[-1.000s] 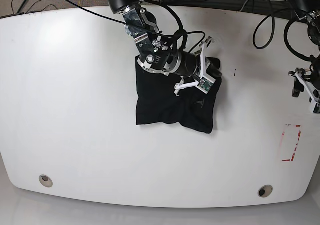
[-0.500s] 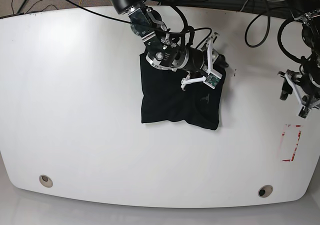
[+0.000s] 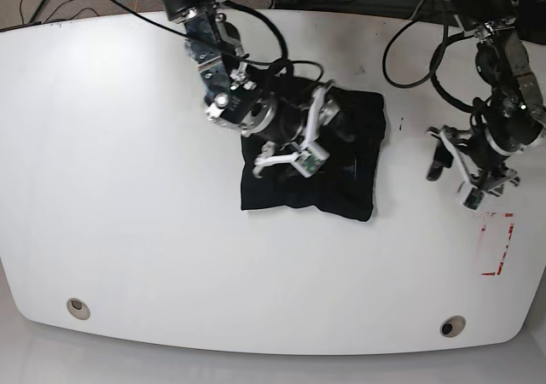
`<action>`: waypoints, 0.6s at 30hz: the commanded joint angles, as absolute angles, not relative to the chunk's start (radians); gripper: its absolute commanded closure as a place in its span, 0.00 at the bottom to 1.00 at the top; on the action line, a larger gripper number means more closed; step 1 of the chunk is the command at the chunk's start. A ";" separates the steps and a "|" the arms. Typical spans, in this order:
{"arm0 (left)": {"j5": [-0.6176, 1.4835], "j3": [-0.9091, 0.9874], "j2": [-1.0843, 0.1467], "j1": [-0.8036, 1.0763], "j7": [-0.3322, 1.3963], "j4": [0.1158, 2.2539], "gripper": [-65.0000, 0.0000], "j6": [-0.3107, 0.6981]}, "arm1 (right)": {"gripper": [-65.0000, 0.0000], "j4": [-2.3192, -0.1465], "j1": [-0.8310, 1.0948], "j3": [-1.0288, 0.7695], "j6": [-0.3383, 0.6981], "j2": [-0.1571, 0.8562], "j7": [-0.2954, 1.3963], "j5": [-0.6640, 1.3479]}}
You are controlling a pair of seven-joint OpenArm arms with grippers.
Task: Layout the t-shirt on the table in an organized manner, then fold the t-shirt properly
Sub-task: 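Grasp the black bundle with both grippers and lift it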
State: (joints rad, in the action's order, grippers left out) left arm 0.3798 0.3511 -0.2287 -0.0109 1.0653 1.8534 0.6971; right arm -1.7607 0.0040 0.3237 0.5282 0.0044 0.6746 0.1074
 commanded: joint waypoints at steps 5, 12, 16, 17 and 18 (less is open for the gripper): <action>0.384 0.255 -0.157 -0.022 1.049 1.874 0.44 0.698 | 0.36 -1.779 -0.045 0.162 0.630 0.015 0.653 0.116; 0.384 0.130 -0.114 -0.005 1.049 1.873 0.56 0.698 | 0.54 -1.669 -0.124 0.041 0.698 0.030 0.653 0.105; 0.384 0.039 -0.113 0.001 1.049 1.873 0.66 0.698 | 0.70 -1.577 -0.177 0.035 0.698 0.061 0.648 0.111; 0.384 0.008 -0.113 0.001 1.049 1.873 0.69 0.698 | 0.74 -1.550 -0.189 0.035 0.698 0.071 0.647 0.114; 0.384 -0.008 -0.113 0.001 1.049 1.871 0.71 0.698 | 0.76 -1.537 -0.196 0.035 0.698 0.076 0.647 0.114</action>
